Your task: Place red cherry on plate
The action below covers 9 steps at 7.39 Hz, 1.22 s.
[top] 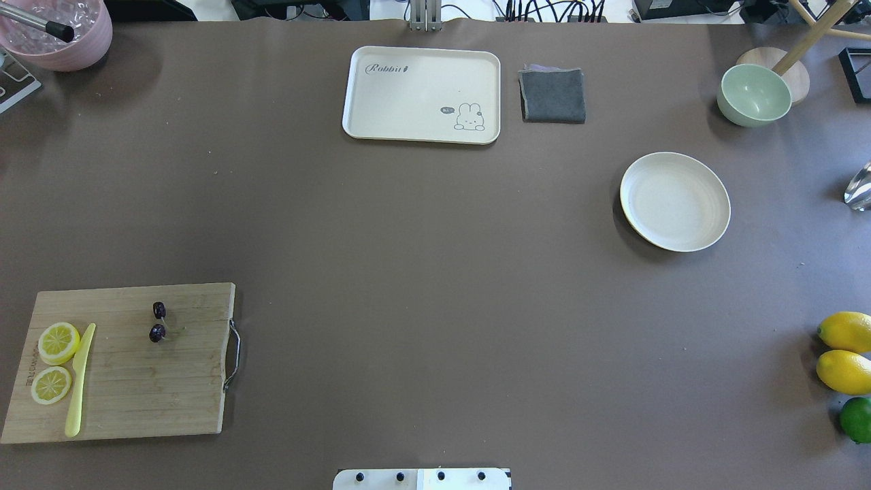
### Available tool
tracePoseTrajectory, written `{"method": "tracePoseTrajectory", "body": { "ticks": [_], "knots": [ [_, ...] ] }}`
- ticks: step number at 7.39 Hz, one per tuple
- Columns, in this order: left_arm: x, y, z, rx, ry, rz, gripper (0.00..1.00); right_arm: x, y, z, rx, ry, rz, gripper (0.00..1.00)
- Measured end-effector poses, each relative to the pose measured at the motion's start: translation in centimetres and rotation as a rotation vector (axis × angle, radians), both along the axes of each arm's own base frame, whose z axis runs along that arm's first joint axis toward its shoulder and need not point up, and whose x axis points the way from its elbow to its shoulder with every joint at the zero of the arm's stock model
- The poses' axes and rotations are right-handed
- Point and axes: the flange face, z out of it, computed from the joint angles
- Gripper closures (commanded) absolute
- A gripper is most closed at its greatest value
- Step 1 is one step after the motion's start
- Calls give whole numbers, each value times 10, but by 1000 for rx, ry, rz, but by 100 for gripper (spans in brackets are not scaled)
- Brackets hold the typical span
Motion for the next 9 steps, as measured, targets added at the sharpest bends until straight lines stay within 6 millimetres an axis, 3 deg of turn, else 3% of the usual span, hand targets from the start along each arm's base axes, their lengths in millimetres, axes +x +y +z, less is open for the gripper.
{"method": "tracePoseTrajectory", "body": {
  "ticks": [1, 2, 5, 7, 9],
  "knots": [
    [-9, 2, -1, 59, 6, -22, 2, -9, -9, -10, -34, -51, 28, 0],
    [-12, 7, -1, 81, 36, -57, 2, -32, -22, -23, -82, -95, 49, 0],
    [8, 5, 2, 54, 127, -115, 2, -150, -47, -53, -190, -135, 37, 2],
    [20, 3, 11, 56, 137, -99, 2, -228, -42, -36, -225, -156, 82, 6],
    [22, 3, 13, 55, 138, -96, 2, -284, -29, -5, -260, -185, 156, 23]
  ]
}}
